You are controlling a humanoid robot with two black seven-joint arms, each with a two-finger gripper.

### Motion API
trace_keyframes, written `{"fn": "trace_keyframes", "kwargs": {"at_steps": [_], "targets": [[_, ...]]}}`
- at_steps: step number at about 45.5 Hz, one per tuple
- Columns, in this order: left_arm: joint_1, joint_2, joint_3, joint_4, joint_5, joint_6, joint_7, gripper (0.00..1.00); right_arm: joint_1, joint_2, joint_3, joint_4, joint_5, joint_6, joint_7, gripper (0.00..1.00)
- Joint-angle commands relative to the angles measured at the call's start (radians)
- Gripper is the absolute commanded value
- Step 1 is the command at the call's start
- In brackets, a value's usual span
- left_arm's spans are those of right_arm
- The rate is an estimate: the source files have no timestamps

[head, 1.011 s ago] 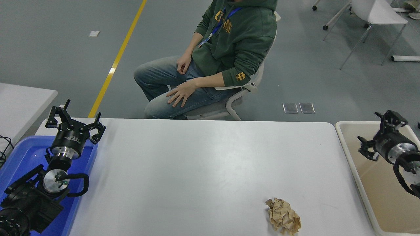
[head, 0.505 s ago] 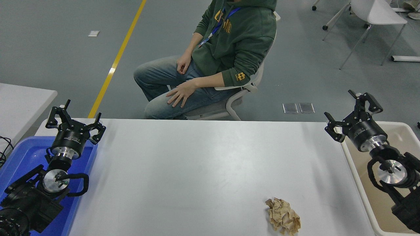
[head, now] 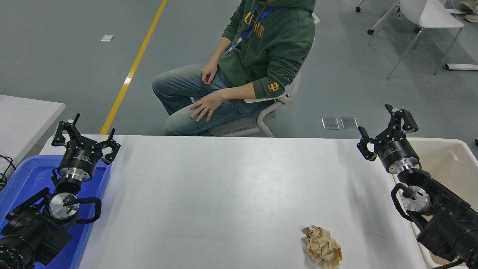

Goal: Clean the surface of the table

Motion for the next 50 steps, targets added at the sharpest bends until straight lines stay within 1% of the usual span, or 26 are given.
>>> {"fn": "trace_keyframes", "kwargs": {"at_steps": [1,12,15,17,18,20,28,34,38,48,50], "targets": [[0.000,0.000,0.000,-0.001,0.000,0.000,0.000,1.00,0.015,0.022,-0.019,-0.031,0.000,0.001,0.021,1.00],[0.000,0.000,0.000,0.000,0.000,0.000,0.000,1.00,0.005,-0.002,-0.013,0.021,0.016,0.002,0.008,1.00],[0.000,0.000,0.000,0.000,0.000,0.000,0.000,1.00,-0.011,-0.041,-0.016,0.101,0.045,-0.001,-0.044,1.00],[0.000,0.000,0.000,-0.001,0.000,0.000,0.000,1.00,-0.028,-0.073,-0.016,0.149,0.080,0.001,-0.095,1.00],[0.000,0.000,0.000,0.000,0.000,0.000,0.000,1.00,-0.039,-0.109,-0.017,0.196,0.127,0.001,-0.148,1.00],[0.000,0.000,0.000,0.000,0.000,0.000,0.000,1.00,-0.042,-0.134,-0.022,0.225,0.167,0.005,-0.181,1.00],[0.000,0.000,0.000,0.000,0.000,0.000,0.000,1.00,-0.068,-0.226,-0.025,0.348,0.227,0.011,-0.272,1.00],[0.000,0.000,0.000,0.000,0.000,0.000,0.000,1.00,-0.071,-0.289,-0.039,0.451,0.230,-0.006,-0.302,1.00],[0.000,0.000,0.000,0.000,0.000,0.000,0.000,1.00,-0.070,-0.341,-0.062,0.511,0.232,-0.042,-0.333,1.00],[0.000,0.000,-0.002,-0.001,0.000,0.000,0.000,1.00,-0.054,-0.424,-0.076,0.649,0.227,-0.150,-0.443,1.00],[0.000,0.000,0.000,0.000,0.000,0.000,0.000,1.00,-0.047,-0.439,-0.077,0.673,0.218,-0.164,-0.480,1.00]]}}
